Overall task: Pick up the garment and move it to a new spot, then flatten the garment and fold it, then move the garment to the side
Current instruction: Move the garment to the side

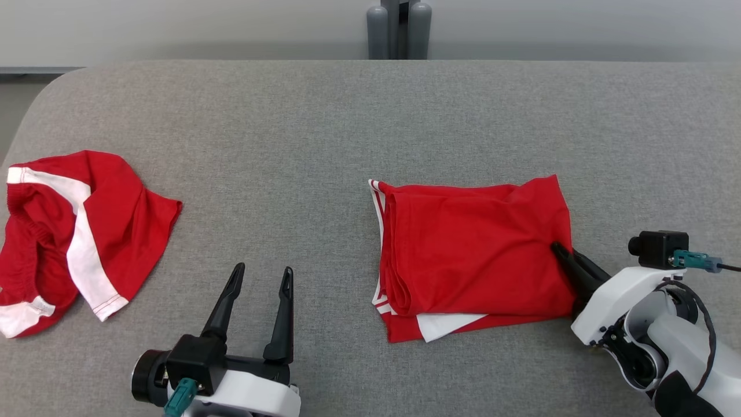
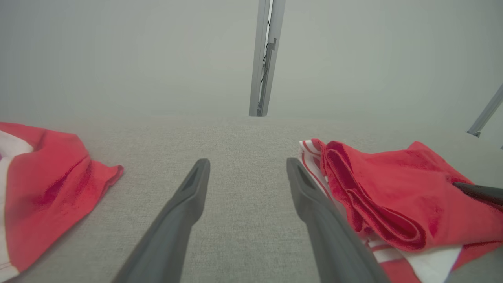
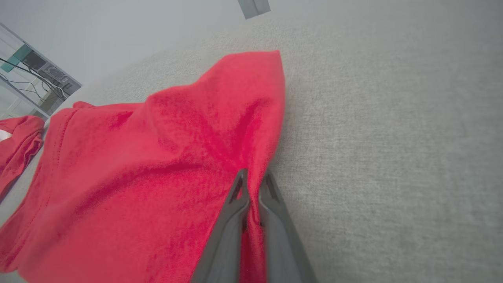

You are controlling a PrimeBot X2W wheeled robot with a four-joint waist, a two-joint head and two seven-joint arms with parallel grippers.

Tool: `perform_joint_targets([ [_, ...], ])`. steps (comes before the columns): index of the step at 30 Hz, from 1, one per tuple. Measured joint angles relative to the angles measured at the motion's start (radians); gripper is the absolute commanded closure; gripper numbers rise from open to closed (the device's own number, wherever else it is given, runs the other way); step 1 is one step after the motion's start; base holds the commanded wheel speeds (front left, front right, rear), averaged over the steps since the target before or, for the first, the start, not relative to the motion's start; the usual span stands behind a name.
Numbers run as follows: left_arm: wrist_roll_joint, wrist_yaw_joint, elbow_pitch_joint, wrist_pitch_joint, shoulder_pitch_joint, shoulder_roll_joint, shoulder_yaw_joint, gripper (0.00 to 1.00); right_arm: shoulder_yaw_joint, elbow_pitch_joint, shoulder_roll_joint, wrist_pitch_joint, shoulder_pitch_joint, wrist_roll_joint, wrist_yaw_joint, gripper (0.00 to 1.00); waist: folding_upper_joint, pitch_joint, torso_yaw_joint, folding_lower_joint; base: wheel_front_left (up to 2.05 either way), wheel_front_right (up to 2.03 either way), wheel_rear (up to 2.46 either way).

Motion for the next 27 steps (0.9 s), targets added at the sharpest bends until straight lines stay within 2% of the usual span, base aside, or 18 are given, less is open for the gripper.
perform_joint_targets([
  [7,0.040,-0.009,-0.015,0.000,-0.001,0.000,0.008,0.00,0.042,0.011,0.008,-0.047,-0.042,-0.016,0.000,1.00,0.0000,0.004,-0.045,0.0000,0.00,0.00,0.00],
  [13,0.071,-0.023,-0.027,0.000,-0.010,0.000,0.021,0.00,0.041,0.010,0.032,-0.059,-0.064,-0.047,0.000,1.00,0.0000,0.015,-0.108,0.0000,0.00,0.00,0.00],
  [27,0.126,-0.051,-0.044,0.000,-0.042,0.016,0.030,0.00,-0.269,-0.085,0.112,-0.061,-0.041,-0.333,0.000,1.00,0.0000,0.045,-0.320,0.0000,0.00,0.00,0.00],
])
